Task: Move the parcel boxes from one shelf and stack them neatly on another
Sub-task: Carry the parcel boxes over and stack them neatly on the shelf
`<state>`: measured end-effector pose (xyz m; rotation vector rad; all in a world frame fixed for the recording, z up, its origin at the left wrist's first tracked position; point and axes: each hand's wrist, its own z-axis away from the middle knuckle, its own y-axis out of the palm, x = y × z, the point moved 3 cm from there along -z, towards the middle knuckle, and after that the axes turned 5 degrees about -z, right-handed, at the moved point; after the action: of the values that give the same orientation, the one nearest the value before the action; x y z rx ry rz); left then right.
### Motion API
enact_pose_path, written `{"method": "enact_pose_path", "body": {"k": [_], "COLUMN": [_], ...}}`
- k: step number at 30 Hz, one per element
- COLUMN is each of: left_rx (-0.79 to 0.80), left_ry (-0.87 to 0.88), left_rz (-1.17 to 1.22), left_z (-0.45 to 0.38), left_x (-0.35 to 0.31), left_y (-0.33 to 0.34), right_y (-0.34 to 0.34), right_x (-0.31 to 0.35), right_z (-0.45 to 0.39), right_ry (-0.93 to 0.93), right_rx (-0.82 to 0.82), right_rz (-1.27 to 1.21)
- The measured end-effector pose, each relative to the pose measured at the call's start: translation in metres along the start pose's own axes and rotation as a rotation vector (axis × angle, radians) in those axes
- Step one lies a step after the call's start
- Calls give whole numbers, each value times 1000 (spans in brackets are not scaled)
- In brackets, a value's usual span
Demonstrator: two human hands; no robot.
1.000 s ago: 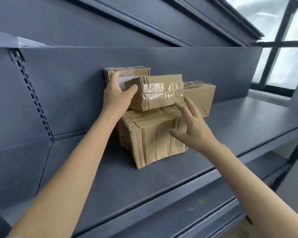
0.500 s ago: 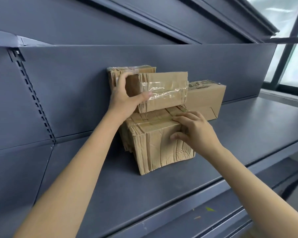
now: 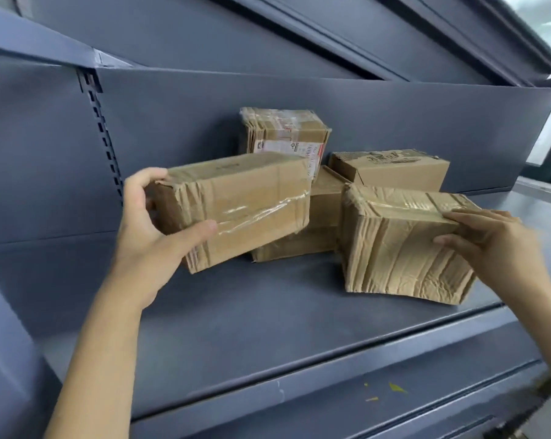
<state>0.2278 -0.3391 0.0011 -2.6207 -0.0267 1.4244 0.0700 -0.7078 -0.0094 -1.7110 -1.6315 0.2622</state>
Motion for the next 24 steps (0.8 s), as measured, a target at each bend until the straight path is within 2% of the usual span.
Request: {"method": "enact_pose_path", "body": {"k": [5,8,10,13,17,20,24], "left_rx": [272,444,500,522,500,510,527], "left_ry": [-181,-240,-261,-277,-282,-276,-260], "left_rz": [-122,-126,-125,-106,-51,-55,-24], "left_z": [27,41,47,52,47,40,36], "left_x": [22,35,43,55,67,72,77], "left_y": [4,34,56,85,105,111,112], "right_y": [-13,-28,-41,-48,-33,-16,-4], "right_x": [-16,-10,2,35,77,84,81], "right_z": [-8,-19,-29,-45,-48,-50,-54], "right_ry": [49,71,-3,-61,-194,-268,-263], "right_rx": [-36,-92,-123,-122,-76,-25,-72], "right_rz": [-7,-193,-266,-324,-191,-157,-190]}}
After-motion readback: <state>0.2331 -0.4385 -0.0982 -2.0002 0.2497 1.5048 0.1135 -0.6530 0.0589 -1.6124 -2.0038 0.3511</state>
